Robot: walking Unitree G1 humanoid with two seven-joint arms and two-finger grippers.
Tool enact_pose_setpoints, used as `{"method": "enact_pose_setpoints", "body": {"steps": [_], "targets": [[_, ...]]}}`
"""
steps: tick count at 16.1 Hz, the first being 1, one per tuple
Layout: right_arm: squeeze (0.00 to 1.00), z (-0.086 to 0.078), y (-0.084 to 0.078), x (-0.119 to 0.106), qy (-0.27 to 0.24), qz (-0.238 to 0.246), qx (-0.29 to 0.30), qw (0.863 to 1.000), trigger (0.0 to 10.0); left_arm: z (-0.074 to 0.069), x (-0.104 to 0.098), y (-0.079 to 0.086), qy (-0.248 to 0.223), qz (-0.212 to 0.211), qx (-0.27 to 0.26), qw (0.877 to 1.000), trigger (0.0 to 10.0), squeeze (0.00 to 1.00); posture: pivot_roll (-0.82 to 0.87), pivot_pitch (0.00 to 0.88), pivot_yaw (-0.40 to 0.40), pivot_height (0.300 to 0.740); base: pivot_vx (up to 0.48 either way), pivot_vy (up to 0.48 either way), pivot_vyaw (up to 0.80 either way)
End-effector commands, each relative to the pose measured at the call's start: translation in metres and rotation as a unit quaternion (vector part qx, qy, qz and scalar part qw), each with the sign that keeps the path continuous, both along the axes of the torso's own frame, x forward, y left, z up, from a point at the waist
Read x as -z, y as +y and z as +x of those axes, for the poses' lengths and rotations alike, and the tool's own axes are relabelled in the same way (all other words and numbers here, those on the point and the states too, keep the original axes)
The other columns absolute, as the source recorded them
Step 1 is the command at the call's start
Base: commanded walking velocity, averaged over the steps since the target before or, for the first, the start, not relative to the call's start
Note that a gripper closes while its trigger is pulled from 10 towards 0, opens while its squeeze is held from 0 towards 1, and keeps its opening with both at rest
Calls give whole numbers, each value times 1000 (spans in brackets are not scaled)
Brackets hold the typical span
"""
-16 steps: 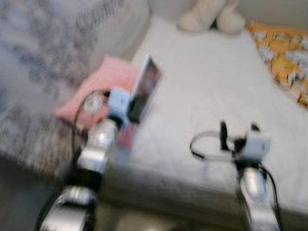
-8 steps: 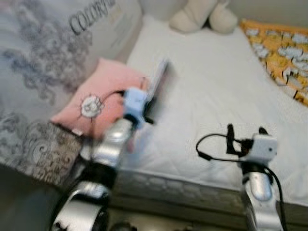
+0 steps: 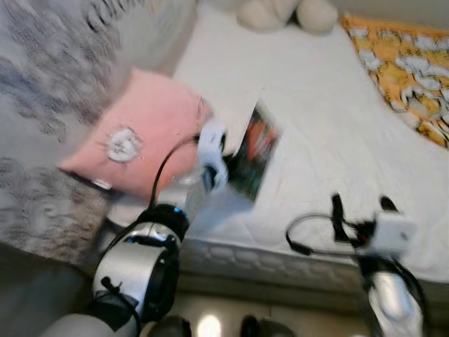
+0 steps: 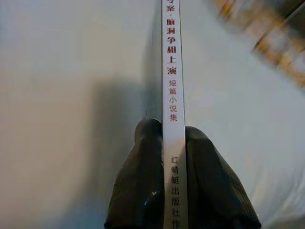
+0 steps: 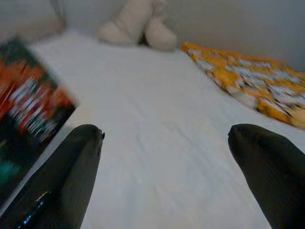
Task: Clean up the room
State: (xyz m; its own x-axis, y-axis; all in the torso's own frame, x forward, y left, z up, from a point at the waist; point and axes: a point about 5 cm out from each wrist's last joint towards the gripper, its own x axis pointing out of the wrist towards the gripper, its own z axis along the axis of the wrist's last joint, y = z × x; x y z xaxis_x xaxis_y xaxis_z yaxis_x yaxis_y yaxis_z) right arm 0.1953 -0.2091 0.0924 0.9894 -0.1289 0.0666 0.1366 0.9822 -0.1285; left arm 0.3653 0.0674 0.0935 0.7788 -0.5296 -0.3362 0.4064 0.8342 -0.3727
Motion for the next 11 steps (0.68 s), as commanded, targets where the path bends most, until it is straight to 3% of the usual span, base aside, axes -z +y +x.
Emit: {"method": "enact_pose_setpoints", "body": {"steps": [1, 4, 11], "targets": [[71, -11, -4, -9, 2, -7, -2, 1000, 10000, -3, 7, 2, 21, 0, -13, 1000, 10000, 0, -151, 259, -82, 740, 0, 0, 0], [67, -34, -8, -13, 27, -15, 3, 1000, 10000, -5, 19, 23, 37, 30, -60, 997, 10000, 0, -208, 276, -93, 740, 0, 0, 0], [67, -41, -2, -18, 44, -10, 8, 999, 10000, 23, -25, 52, -64, 77, -129, 987, 10000, 0, -198, 256, -64, 740, 0, 0, 0]]}}
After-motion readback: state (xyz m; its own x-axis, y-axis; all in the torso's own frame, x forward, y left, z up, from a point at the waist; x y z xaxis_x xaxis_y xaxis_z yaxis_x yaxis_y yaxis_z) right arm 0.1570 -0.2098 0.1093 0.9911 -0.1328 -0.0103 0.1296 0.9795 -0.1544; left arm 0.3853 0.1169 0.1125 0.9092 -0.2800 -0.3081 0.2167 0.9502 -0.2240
